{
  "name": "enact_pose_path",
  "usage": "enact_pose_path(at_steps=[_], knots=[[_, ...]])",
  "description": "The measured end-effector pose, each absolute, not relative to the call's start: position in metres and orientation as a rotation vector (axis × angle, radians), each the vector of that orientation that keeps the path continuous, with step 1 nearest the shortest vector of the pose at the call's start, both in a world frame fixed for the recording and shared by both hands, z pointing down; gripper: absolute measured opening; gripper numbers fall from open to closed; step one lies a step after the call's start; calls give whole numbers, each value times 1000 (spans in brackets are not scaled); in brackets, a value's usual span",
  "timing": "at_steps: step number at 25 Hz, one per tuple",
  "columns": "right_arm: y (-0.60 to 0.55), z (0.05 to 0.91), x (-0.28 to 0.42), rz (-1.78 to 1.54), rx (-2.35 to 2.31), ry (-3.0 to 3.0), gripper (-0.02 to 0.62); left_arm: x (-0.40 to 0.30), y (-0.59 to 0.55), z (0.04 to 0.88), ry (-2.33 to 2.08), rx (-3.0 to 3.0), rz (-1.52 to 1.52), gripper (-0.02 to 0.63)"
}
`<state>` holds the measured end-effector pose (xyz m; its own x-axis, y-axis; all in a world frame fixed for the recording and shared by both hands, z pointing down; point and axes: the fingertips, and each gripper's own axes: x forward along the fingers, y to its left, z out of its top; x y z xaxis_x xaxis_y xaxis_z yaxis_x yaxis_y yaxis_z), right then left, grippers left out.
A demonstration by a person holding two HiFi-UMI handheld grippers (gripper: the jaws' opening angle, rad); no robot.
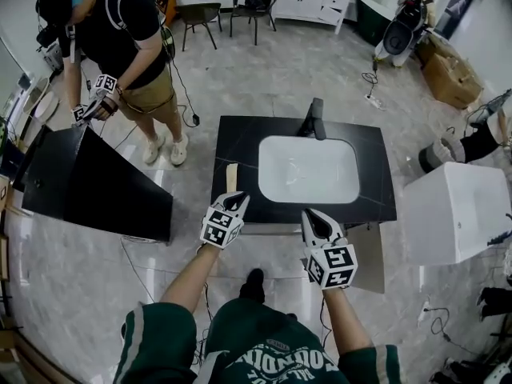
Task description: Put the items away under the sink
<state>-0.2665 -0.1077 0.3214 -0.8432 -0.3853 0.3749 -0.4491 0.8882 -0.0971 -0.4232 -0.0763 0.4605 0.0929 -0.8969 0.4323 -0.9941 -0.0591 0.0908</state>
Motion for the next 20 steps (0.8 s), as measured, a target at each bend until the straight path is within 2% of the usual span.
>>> enact_pose_path(at_steps=[2, 4, 7, 14, 20], knots=[[-111, 323, -272, 262, 626, -2692, 44, -444, -75, 467, -1894, 1977, 348, 18], [-115, 328, -274, 266, 633, -2676, 44, -460, -75, 476, -1931, 1927, 296, 89], [-120, 336, -275, 268, 644, -2651, 43, -480, -75, 501, -1953, 1833, 298, 133], [-136, 349, -277, 279, 685, -2599, 44, -525, -72, 564, -1903, 1557, 176, 137], [-150, 356, -265, 318, 753, -2564, 44, -522, -77, 591, -1800, 1548, 193, 137]])
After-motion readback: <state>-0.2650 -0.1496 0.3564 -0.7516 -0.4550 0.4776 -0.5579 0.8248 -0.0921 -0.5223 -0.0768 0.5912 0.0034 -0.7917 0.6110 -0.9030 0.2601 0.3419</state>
